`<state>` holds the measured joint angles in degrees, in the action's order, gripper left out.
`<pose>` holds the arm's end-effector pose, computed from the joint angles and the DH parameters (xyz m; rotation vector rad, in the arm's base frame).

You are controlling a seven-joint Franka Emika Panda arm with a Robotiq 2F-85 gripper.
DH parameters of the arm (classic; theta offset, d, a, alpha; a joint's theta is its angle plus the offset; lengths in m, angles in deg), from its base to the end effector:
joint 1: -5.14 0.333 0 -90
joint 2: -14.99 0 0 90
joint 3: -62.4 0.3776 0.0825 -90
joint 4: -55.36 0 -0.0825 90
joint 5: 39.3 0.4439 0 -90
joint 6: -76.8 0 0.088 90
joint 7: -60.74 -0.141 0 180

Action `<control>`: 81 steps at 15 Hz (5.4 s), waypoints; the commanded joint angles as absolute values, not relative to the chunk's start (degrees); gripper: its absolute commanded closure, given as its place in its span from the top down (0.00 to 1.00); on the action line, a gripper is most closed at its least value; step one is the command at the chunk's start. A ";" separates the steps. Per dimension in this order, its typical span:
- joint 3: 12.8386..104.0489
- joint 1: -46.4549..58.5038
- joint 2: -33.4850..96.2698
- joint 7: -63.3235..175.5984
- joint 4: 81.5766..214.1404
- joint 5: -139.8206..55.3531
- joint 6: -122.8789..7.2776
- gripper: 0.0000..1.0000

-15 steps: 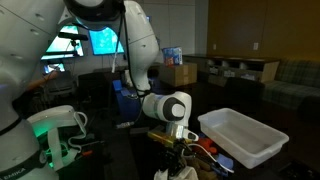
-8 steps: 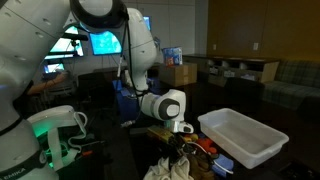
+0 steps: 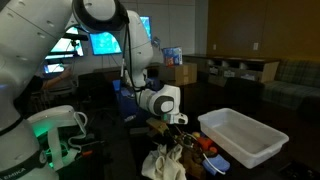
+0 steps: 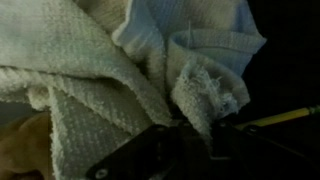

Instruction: Pick up the towel from the countertop, sweep the objects to the left and put the towel in the container.

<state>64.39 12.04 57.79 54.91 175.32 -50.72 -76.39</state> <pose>0.5827 0.0966 0.0011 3.0407 0.3536 -0.2396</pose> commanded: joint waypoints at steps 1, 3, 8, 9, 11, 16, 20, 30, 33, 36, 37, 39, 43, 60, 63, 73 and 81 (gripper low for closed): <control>69.74 12.66 59.32 54.11 174.91 -43.20 -80.74 0.06; 72.90 13.02 59.04 54.15 175.22 -39.29 -81.70 0.06; 80.09 14.28 60.18 55.68 175.23 -32.90 -83.36 0.06; 81.26 14.25 59.40 55.91 175.66 -32.07 -83.29 0.06; 83.23 13.53 58.20 57.43 177.18 -31.09 -84.17 0.06; 89.68 3.47 49.80 67.43 183.31 -28.79 -78.22 0.06; 92.84 -7.21 41.56 81.51 187.26 -23.02 -66.30 0.06; 69.10 -11.98 20.70 98.59 185.73 -16.01 -35.08 0.06; 60.91 -12.01 17.32 96.15 181.98 -18.20 -30.81 0.06; 55.98 -11.13 18.12 90.45 177.29 -19.72 -35.12 0.06; 55.29 -10.68 18.94 88.78 176.39 -20.50 -37.31 0.06; 55.03 -9.59 21.75 84.95 175.04 -22.93 -43.49 0.06; 56.13 -6.05 32.83 78.26 173.45 -31.38 -55.91 0.06; 57.94 1.57 64.98 66.79 162.90 -47.04 -70.17 0.06; 60.04 1.72 65.40 65.34 162.32 -45.36 -69.81 0.06; 61.48 14.94 63.50 40.96 164.23 -38.67 -67.84 0.06; 67.51 22.82 62.50 31.47 165.67 -29.59 -73.09 0.06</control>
<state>64.59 21.23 62.36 32.29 164.44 -32.83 -68.22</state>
